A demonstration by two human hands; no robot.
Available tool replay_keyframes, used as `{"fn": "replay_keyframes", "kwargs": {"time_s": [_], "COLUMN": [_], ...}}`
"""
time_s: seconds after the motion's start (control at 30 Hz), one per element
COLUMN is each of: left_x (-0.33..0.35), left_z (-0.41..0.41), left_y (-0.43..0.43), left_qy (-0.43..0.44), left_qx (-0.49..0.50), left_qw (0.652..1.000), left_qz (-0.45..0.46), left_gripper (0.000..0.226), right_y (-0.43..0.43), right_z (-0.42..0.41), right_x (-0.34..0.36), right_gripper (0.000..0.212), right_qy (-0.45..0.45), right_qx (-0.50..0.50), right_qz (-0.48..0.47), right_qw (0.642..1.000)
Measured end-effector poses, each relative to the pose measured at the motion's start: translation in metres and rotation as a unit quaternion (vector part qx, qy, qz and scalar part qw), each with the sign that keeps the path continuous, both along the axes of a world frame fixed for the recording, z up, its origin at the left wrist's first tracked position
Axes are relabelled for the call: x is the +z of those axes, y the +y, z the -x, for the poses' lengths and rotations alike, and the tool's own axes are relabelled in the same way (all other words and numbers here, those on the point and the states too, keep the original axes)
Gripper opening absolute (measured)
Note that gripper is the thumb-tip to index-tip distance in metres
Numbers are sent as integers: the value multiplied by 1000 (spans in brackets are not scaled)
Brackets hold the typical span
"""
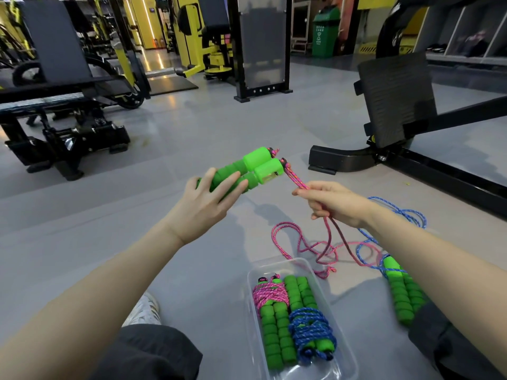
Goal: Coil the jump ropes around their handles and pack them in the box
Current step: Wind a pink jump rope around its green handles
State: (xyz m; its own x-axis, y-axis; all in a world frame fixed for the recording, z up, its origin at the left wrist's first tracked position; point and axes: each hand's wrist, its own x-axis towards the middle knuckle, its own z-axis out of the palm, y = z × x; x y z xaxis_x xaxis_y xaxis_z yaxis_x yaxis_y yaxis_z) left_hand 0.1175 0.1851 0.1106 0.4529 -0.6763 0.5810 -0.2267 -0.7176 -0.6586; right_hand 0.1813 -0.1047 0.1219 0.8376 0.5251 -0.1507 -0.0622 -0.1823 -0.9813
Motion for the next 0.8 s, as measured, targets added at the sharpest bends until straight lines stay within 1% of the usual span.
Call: {"fn": "replay_keyframes", "kwargs": {"time_s": [0.07, 0.2, 0.27, 0.33, 0.37, 0.47, 0.57, 0.67, 0.8], "left_x": [1, 3, 4, 5, 6, 4, -1, -4, 0], "left_z": [1, 1, -1, -3, -4, -5, -2, 6, 11], "left_y": [7, -3, -16, -23, -24, -22, -13, -5, -10], "left_qy": [-1, -6, -13, -16, -14, 1, 31, 62, 77], "left_qx": [5, -23, -32, -24, -15, 6, 11, 9, 1], "left_qw": [1000, 1000, 999, 1000, 1000, 1000, 998, 992, 988], "left_qz": [-7, 5, 10, 8, 7, -5, -54, -110, -133], "left_gripper": [45, 47, 48, 47, 46, 43, 42, 42, 52], "right_y": [-5, 3, 13, 24, 31, 46, 47, 33, 20], "right_z": [-4, -3, 0, 5, 8, 18, 24, 22, 18], "right_x": [1, -9, -15, -19, -18, -6, 19, 40, 50], "right_gripper": [17, 17, 20, 29, 30, 31, 33, 31, 26], "right_qy": [-8, -111, -178, -260, -279, -268, -253, -222, -211], "right_qx": [-32, -136, -156, -129, -102, -16, 61, 110, 115], "right_qz": [-8, 36, 96, 197, 246, 323, 371, 371, 336], "right_qw": [999, 984, 967, 936, 923, 907, 892, 895, 911]}}
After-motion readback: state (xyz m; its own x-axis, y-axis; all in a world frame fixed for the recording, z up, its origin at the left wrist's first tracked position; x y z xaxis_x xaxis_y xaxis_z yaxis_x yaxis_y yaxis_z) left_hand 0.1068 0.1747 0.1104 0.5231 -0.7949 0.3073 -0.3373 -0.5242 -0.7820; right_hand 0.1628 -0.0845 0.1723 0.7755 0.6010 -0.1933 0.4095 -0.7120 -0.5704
